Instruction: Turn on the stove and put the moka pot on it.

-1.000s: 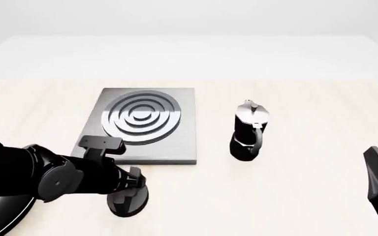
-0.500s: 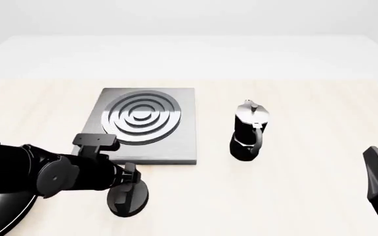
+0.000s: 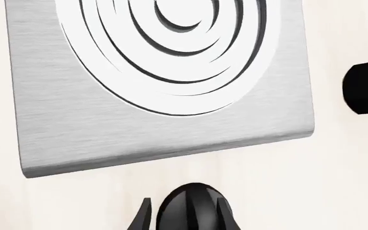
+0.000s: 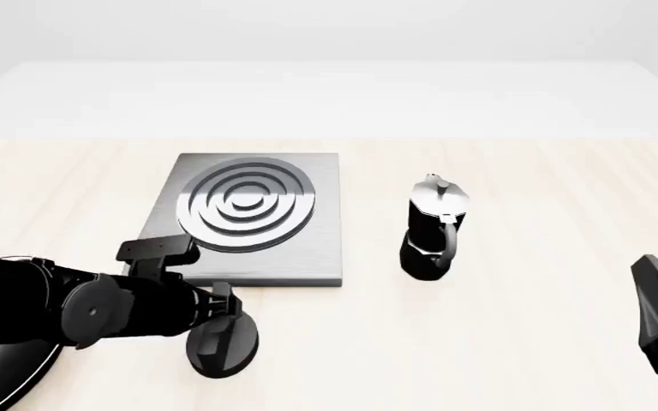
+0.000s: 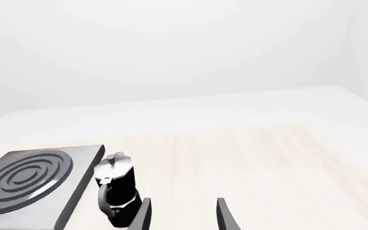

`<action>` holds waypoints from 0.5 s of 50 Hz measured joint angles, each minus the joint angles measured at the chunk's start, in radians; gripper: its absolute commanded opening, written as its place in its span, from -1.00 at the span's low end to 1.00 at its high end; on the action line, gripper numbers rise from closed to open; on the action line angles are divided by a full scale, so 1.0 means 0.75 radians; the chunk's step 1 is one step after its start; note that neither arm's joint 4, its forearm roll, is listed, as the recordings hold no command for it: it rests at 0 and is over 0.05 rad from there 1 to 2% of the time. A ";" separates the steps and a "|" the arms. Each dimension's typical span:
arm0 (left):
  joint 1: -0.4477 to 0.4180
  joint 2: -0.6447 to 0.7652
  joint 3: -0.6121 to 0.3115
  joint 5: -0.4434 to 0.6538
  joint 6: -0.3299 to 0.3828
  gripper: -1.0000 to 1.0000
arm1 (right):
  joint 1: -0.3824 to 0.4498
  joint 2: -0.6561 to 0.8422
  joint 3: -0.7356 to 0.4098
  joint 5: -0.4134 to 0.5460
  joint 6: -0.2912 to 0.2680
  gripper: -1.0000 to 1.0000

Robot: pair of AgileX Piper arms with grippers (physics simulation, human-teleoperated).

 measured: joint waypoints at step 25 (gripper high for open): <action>0.010 -0.001 0.003 0.014 0.056 1.00 | 0.008 0.048 0.000 -0.038 -0.012 1.00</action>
